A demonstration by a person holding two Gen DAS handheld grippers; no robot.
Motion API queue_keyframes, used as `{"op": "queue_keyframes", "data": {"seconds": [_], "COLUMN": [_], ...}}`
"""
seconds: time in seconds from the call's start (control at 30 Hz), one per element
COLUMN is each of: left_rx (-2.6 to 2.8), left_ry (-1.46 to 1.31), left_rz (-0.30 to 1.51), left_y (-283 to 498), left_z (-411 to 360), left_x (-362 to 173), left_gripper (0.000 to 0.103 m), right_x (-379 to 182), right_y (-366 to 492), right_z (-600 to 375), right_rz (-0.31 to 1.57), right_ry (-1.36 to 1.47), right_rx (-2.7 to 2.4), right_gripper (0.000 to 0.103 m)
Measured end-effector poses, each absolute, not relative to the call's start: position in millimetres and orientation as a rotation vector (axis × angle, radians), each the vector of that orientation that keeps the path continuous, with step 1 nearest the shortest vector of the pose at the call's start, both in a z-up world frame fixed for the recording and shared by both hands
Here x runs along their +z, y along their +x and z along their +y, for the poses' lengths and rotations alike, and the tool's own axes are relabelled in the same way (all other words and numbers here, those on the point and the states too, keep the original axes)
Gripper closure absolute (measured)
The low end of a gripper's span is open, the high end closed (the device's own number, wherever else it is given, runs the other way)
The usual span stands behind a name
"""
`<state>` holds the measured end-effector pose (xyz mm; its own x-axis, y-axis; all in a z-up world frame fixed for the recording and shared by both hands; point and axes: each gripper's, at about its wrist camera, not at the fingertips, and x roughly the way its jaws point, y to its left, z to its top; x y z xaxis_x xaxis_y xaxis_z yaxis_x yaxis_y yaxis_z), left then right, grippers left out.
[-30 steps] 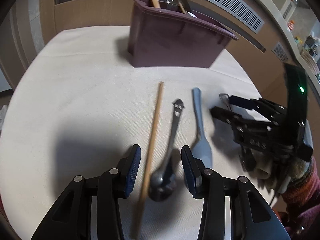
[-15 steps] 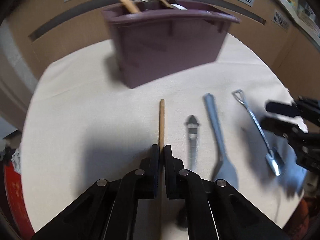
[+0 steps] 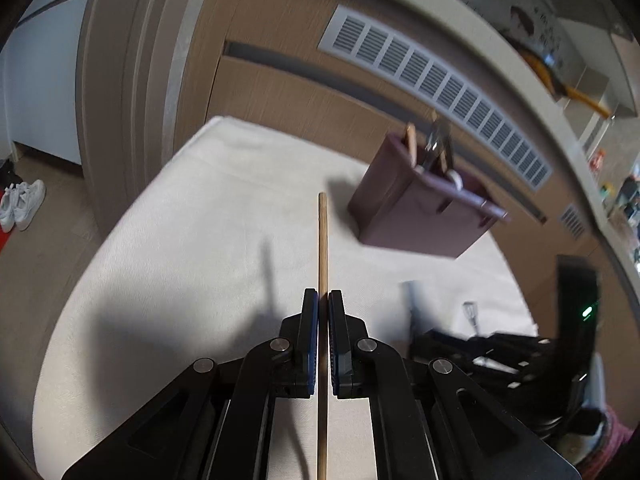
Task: Organize utensils
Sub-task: 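Grasp the wooden chopstick with the left gripper while the right grasps the blue spatula, then lift the chopstick and blue spatula over the caddy and open both grippers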
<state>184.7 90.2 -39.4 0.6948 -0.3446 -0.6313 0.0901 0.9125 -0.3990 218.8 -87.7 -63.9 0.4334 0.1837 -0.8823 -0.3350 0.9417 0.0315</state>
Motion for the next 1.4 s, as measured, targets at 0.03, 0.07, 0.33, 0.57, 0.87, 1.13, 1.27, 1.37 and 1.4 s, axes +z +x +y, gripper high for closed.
{"op": "queue_keyframes", "data": {"seconds": [0.03,0.07,0.33,0.57,0.87,1.13,1.27,1.37,1.4], "left_rx": [-0.251,-0.259,-0.308,-0.317,-0.348,-0.351,-0.304,-0.253,-0.241], "left_ry": [-0.356,-0.357,-0.305,-0.253,-0.264,-0.291,-0.328,-0.307,-0.302], "left_rz": [0.755,0.745,0.696,0.673,0.644,0.375,0.209,0.139,0.115], "left_y": [184.3,182.6,176.9,172.6,170.9,203.7,232.0,254.9,261.5], "left_z": [91.3,92.4,65.0,47.6,35.0,16.0,7.9,-3.3,-5.9], "left_x": [-35.5,-31.3,-0.1,23.0,48.2,126.5,153.1,150.0,146.4], "left_gripper": [0.098,0.098,0.098,0.098,0.098,0.098,0.098,0.098,0.098], "right_x": [-62.5,-59.9,-25.3,2.4,32.4,104.5,142.1,142.6,140.0], "right_y": [218.3,217.1,202.2,194.7,187.5,207.8,236.4,258.6,267.0], "right_z": [-86.5,-89.2,-147.6,-179.7,-204.7,-202.4,-213.7,-219.9,-221.6], "right_rz": [1.079,1.077,0.957,0.862,0.759,0.529,0.384,0.346,0.341], "right_ry": [-0.167,-0.164,-0.091,0.005,0.067,0.042,0.068,0.08,0.076], "right_rx": [0.343,0.364,0.335,0.337,0.358,0.357,0.308,0.301,0.296], "right_gripper": [0.092,0.095,0.1,0.1,0.1,0.1,0.1,0.099,0.099]}}
